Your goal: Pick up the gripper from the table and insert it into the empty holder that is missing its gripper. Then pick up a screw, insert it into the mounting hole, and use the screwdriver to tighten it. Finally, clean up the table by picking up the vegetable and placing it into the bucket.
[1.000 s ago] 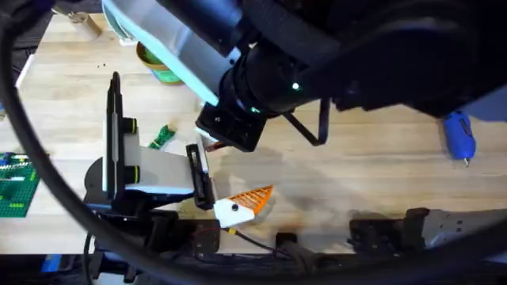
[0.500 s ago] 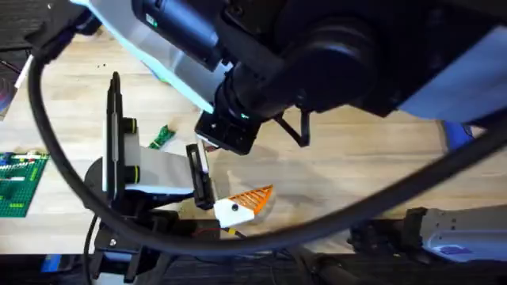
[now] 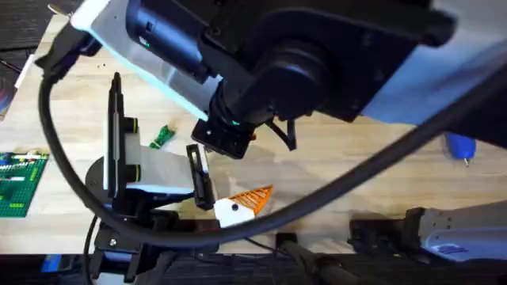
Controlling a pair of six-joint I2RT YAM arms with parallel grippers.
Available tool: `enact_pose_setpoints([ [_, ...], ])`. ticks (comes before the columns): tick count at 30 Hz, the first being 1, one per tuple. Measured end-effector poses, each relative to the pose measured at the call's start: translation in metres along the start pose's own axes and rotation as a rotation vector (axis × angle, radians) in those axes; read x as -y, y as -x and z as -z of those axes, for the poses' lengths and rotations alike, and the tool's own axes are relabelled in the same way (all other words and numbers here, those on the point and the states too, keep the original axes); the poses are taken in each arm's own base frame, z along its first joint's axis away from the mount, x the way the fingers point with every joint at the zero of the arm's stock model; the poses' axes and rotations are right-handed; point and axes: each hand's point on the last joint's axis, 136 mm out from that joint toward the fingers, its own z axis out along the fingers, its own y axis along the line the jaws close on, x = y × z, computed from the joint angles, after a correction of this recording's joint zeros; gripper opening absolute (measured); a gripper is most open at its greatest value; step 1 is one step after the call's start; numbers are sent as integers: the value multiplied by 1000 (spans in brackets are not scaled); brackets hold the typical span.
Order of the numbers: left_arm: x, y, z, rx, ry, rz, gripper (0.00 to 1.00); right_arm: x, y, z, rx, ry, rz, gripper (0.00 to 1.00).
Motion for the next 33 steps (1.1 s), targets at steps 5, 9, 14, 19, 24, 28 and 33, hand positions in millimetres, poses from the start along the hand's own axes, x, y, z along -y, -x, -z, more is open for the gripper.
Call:
enact_pose_setpoints([
  [5,0,0,0,0,0,2,991,0,0,0,-1,0,0,7],
  [9,0,0,0,0,2,2,991,-1,1,0,2,4,-6,283],
  [14,-1,0,0,0,8,3,991,13,3,1,12,-34,-23,779],
  [19,-1,1,0,1,4,-3,991,30,18,2,78,-56,-67,894],
  [24,0,1,0,2,0,-5,991,59,35,5,164,-77,-173,902],
  [28,0,1,0,2,0,-6,992,103,37,10,212,-129,-282,905],
  [33,0,1,0,3,0,-9,445,158,19,16,209,-209,-404,908],
])
